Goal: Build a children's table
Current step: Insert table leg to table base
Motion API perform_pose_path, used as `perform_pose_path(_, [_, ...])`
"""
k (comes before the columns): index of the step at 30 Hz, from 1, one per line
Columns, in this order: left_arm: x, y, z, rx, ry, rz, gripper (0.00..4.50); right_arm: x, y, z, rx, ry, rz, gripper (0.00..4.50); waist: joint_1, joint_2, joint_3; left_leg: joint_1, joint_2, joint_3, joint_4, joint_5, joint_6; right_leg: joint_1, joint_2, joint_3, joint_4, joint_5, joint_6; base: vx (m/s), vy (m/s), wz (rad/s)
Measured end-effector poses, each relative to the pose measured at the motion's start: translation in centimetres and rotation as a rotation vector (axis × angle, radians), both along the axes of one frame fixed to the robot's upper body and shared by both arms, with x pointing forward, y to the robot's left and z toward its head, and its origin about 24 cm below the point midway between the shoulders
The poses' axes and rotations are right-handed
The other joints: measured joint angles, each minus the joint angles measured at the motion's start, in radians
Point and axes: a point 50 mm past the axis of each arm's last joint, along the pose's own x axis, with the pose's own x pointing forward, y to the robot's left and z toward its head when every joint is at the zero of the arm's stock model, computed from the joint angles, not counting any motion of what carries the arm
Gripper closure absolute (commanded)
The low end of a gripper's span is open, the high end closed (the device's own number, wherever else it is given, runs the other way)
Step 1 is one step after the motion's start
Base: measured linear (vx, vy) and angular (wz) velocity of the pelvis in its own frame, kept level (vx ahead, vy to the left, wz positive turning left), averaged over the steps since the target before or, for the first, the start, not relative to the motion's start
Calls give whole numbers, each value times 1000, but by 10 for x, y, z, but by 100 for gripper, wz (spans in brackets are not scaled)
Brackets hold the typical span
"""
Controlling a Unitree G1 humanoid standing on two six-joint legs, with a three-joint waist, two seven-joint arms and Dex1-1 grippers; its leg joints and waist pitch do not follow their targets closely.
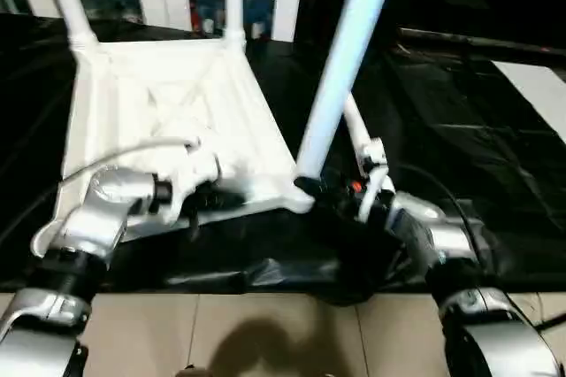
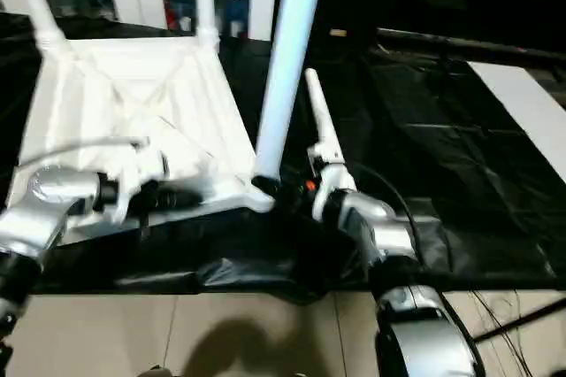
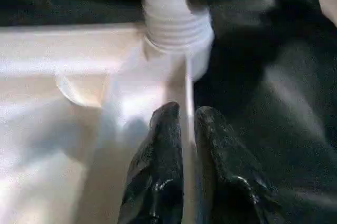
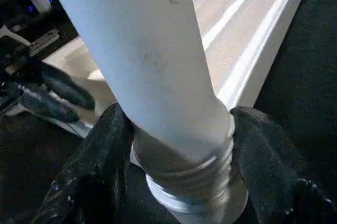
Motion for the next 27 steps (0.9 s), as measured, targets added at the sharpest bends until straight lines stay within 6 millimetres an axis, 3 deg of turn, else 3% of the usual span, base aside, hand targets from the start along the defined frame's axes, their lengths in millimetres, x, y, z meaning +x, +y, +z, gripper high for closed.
perform_pose_path(4, [5, 1, 21, -115, -29, 56, 341, 3, 2, 10, 7, -23, 13, 196, -3, -3, 2, -1, 0, 0, 0, 1, 0, -1, 0, 0, 0, 0, 0, 0, 0, 0])
perform_pose_path(6, [13, -12, 46, -269, -63, 73, 319, 7, 6, 16, -17, -27, 15, 196, 0, -10, 6, -2, 0, 0, 0, 2, 0, -2, 0, -1, 1, 1, -1, 0, 0, 0])
perform_pose_path(9, [17, -30, 72, -345, -132, 25, 308, 13, 16, 27, -19, -53, 23, 196, 0, -13, 7, -2, 0, 1, 0, 2, 1, -2, 0, 0, 0, 2, -2, 0, 0, 0])
perform_pose_path(10, [18, -35, 73, -342, -143, 17, 294, 14, 17, 30, -21, -60, 18, 197, 0, -13, 7, -2, 0, 0, 0, 2, 1, -2, 0, 0, 0, 2, -2, 0, 0, 0])
perform_pose_path(13, [17, -49, 44, -242, -114, 0, 277, 21, 17, 41, -24, -113, -27, 197, 4, -14, 7, -1, 0, 0, 0, 2, 2, -1, 0, 0, 0, 1, -2, 0, 0, 0])
perform_pose_path(14, [15, -52, 30, -234, -74, 7, 266, 23, 16, 41, -26, -123, -50, 197, 5, -15, 7, -1, 0, 0, 0, 2, 2, -1, 0, 0, 0, 1, -2, 0, 0, 0])
perform_pose_path(16, [14, -55, 19, -247, -39, 32, 257, 24, 13, 34, -48, -106, -102, 197, 6, -19, 9, -2, 0, 0, 0, 3, 2, -2, 0, 0, 0, 2, -2, 0, 0, 0])
perform_pose_path(22, [17, -50, 23, -227, -55, 81, 198, 20, 10, 6, -128, -76, -267, 197, 6, -19, 10, -1, 0, 0, 0, 4, 0, -1, 0, 0, 1, 3, -2, 0, 0, 0])
perform_pose_path(27, [21, -61, 36, -421, -11, 94, 167, 17, 25, 23, -33, -119, -162, 197, 9, -18, 10, -1, 0, 0, 0, 4, 0, -1, 0, 0, 1, 3, -2, 0, 0, 0])
